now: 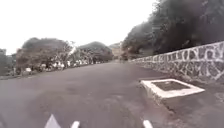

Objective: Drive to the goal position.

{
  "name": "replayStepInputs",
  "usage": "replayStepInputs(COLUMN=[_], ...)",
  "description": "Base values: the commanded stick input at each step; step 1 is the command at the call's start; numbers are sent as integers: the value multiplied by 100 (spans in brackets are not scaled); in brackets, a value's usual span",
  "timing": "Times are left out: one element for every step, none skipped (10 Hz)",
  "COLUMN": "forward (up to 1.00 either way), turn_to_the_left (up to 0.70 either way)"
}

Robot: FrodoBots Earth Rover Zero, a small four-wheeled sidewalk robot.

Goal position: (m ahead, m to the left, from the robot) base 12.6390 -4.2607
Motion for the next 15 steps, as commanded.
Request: replayStepInputs(forward=[50, 50, 50, 50, 50, 50, 50, 50, 50, 50, 50, 50, 50, 50, 50], turn_to_the_left=[0, 0, 0, 0, 0, 0, 0, 0, 0, 0, 0, 0, 0, 0, 0])
